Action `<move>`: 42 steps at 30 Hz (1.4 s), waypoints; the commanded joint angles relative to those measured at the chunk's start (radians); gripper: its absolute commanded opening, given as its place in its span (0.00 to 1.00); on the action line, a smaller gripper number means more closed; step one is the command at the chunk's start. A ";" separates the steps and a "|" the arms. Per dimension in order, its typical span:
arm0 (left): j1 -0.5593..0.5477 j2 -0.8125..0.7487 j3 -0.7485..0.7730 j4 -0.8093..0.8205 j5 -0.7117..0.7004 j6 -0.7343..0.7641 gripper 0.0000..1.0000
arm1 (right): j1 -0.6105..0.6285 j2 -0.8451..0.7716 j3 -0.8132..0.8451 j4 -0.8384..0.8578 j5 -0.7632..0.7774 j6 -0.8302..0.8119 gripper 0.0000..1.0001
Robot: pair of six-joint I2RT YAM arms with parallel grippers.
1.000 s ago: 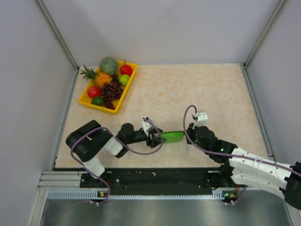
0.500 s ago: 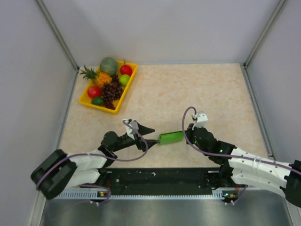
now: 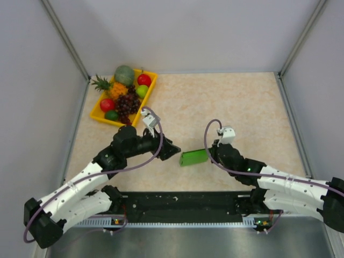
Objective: Fold the paper box
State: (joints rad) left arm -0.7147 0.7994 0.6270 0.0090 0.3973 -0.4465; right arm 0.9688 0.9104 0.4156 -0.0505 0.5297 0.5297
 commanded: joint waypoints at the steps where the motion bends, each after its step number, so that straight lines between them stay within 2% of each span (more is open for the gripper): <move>1: 0.004 0.103 0.086 -0.311 0.099 -0.001 0.75 | 0.021 0.004 0.035 -0.069 0.016 0.027 0.00; 2: 0.003 0.107 0.083 -0.260 0.135 -0.003 0.79 | 0.022 0.004 0.035 -0.071 0.016 0.029 0.00; 5: 0.004 0.150 0.057 -0.149 0.218 -0.060 0.80 | 0.022 -0.004 0.035 -0.074 0.016 0.029 0.00; 6: 0.004 0.165 0.072 -0.165 0.203 -0.063 0.79 | 0.022 -0.005 0.035 -0.074 0.015 0.030 0.00; 7: 0.003 0.184 0.115 -0.196 0.165 -0.075 0.74 | 0.022 -0.007 0.037 -0.078 0.016 0.030 0.00; 8: 0.001 0.226 0.146 -0.242 0.113 -0.075 0.71 | 0.022 -0.007 0.037 -0.081 0.019 0.032 0.00; 9: -0.006 0.248 0.216 -0.379 -0.014 -0.063 0.68 | 0.022 -0.008 0.037 -0.084 0.021 0.033 0.00; 10: -0.018 0.268 0.246 -0.438 -0.094 -0.042 0.59 | 0.021 -0.008 0.038 -0.086 0.024 0.035 0.00; 14: -0.126 0.389 0.345 -0.627 -0.461 -0.047 0.53 | 0.022 -0.005 0.046 -0.107 0.029 0.053 0.00; 16: -0.182 0.438 0.416 -0.691 -0.564 -0.060 0.50 | 0.022 -0.001 0.052 -0.117 0.029 0.065 0.00; 19: -0.241 0.553 0.537 -0.786 -0.644 -0.075 0.43 | 0.022 0.015 0.061 -0.123 0.032 0.081 0.00; 21: -0.271 0.621 0.609 -0.811 -0.653 -0.077 0.43 | 0.022 0.025 0.068 -0.126 0.030 0.085 0.00; 24: -0.305 0.636 0.626 -0.798 -0.655 -0.077 0.56 | 0.024 0.031 0.075 -0.129 0.026 0.085 0.00; 26: -0.313 0.642 0.623 -0.787 -0.646 -0.077 0.56 | 0.024 0.033 0.078 -0.132 0.029 0.081 0.00; 30: -0.333 0.684 0.660 -0.814 -0.670 -0.098 0.44 | 0.024 0.028 0.077 -0.137 0.035 0.079 0.00; 34: -0.359 0.728 0.695 -0.850 -0.710 -0.133 0.45 | 0.024 0.027 0.077 -0.143 0.035 0.085 0.00; 42: -0.368 0.779 0.740 -0.839 -0.712 -0.152 0.37 | 0.024 0.027 0.084 -0.149 0.033 0.084 0.00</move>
State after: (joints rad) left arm -1.0763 1.5627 1.3098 -0.8253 -0.2852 -0.5743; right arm 0.9752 0.9318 0.4606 -0.1467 0.5728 0.6064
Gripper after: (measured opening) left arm 0.378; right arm 0.003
